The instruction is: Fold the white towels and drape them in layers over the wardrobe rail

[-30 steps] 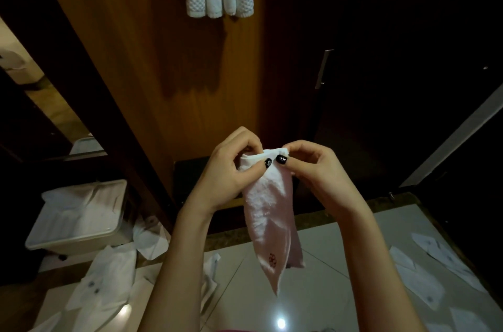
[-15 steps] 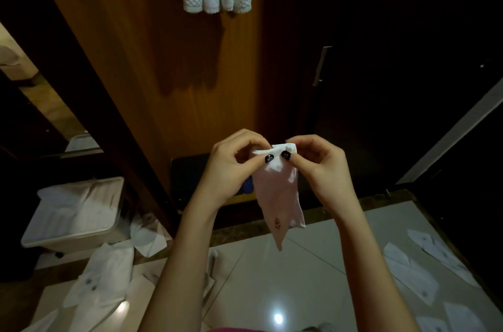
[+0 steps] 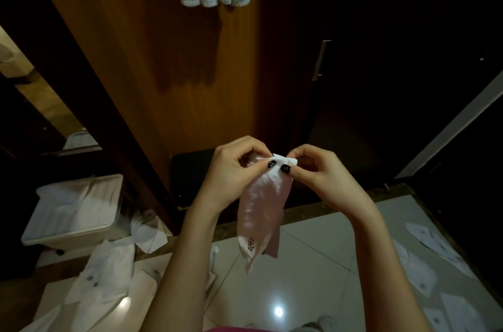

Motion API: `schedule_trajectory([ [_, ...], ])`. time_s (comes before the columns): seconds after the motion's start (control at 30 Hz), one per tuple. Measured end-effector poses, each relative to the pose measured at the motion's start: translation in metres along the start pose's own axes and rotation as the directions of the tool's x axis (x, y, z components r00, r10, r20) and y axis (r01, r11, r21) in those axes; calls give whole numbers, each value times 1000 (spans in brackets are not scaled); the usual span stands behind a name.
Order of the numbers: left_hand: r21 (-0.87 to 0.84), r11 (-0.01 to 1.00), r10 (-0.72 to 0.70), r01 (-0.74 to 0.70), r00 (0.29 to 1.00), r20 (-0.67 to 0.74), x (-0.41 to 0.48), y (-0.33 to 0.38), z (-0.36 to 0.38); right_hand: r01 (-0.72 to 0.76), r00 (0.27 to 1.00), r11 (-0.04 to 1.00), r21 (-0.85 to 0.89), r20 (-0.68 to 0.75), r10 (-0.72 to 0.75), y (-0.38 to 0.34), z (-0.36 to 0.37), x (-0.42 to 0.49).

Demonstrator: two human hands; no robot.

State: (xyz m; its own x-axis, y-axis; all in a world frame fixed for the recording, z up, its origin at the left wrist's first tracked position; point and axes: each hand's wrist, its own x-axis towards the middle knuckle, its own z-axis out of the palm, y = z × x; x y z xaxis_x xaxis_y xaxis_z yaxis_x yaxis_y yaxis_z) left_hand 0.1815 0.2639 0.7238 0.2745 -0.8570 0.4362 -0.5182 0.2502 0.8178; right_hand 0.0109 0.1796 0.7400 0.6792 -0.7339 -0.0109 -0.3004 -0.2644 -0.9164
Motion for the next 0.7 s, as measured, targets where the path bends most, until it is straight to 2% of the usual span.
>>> schedule_trajectory([
  [0.2, -108, 992, -65, 61, 997, -33, 1, -1, -7, 54, 995, 991, 123, -91, -43, -1, 9, 2],
  [0.33, -310, 942, -179, 131, 975, -131, 2, 3, 2, 129, 983, 988, 80, -145, -116, -8, 10, 10],
  [0.47, -401, 898, -220, 179, 974, -57, 9, 1, 5, 218, 953, 972, 87, -234, -192, -20, 2, 16],
  [0.57, -441, 888, -178, 127, 981, -76, 14, 5, 6, 251, 936, 960, 121, -284, -209, -30, -5, 22],
  [0.7, -372, 928, -39, -9, 992, -120, 35, 13, 7, 283, 914, 942, 182, -348, -207, -47, -19, 43],
])
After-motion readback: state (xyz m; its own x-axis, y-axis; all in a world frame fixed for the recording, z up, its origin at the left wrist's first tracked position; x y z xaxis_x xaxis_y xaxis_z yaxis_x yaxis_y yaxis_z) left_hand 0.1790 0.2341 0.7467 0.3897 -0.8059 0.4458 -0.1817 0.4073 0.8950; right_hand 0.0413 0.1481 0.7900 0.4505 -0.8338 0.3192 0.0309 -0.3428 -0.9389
